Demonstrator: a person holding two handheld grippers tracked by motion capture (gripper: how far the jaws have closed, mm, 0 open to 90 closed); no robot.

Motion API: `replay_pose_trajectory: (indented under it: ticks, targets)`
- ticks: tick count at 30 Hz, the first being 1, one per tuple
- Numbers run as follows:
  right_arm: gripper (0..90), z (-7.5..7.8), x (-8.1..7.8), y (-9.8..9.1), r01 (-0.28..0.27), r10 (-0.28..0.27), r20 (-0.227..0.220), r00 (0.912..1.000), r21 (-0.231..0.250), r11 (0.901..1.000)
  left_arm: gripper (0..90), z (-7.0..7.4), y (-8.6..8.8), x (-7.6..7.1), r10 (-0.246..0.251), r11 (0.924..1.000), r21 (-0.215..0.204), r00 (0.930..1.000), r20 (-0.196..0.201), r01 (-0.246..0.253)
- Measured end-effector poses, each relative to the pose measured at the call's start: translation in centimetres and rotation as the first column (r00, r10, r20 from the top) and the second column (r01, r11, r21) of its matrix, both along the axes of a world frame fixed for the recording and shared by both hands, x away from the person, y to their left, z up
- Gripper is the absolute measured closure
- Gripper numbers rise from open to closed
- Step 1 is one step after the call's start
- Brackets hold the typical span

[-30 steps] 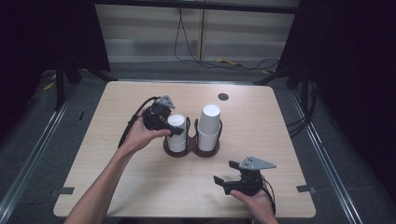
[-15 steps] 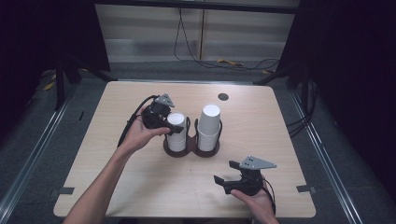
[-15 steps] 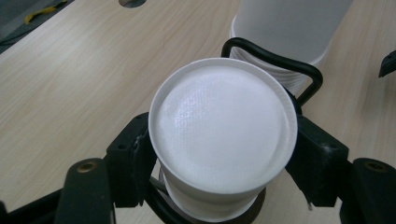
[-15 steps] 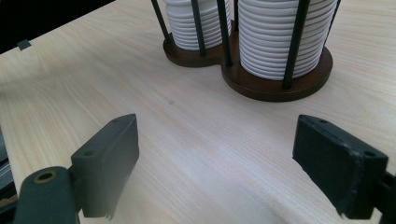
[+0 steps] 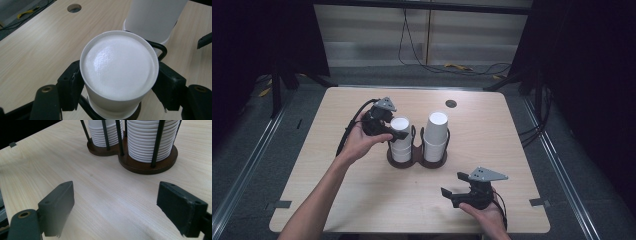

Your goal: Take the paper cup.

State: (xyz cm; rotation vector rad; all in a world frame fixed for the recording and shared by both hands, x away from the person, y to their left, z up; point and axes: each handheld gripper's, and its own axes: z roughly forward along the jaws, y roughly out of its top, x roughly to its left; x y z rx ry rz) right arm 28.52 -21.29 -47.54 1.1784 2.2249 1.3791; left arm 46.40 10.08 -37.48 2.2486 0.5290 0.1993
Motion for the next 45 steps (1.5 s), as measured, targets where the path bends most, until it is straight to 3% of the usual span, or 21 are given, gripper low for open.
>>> replay_pose_trajectory:
  ticks: [5,11,14,45]
  targets:
    - [14.3,0.0,0.0,0.0,0.001,-0.001,-0.001,1.0,-0.001,1.0,31.5,0.3,0.0,-0.1,-0.008,1.0,0.002,0.9999,0.015,0.008]
    - [14.3,0.0,0.0,0.0,0.004,-0.004,-0.001,1.0,-0.001,1.0,31.6,0.8,0.2,-0.2,0.015,0.9997,-0.022,0.9998,0.011,-0.015]
    - [14.3,0.0,0.0,0.0,0.004,-0.004,-0.001,1.0,0.001,1.0,31.8,1.2,0.5,-0.3,0.033,0.998,-0.054,0.9993,0.018,-0.031]
    - [14.3,0.0,0.0,0.1,0.006,-0.006,-0.006,1.0,-0.003,1.0,32.3,3.8,1.5,-1.3,0.036,0.9929,-0.115,0.9972,0.065,-0.028]
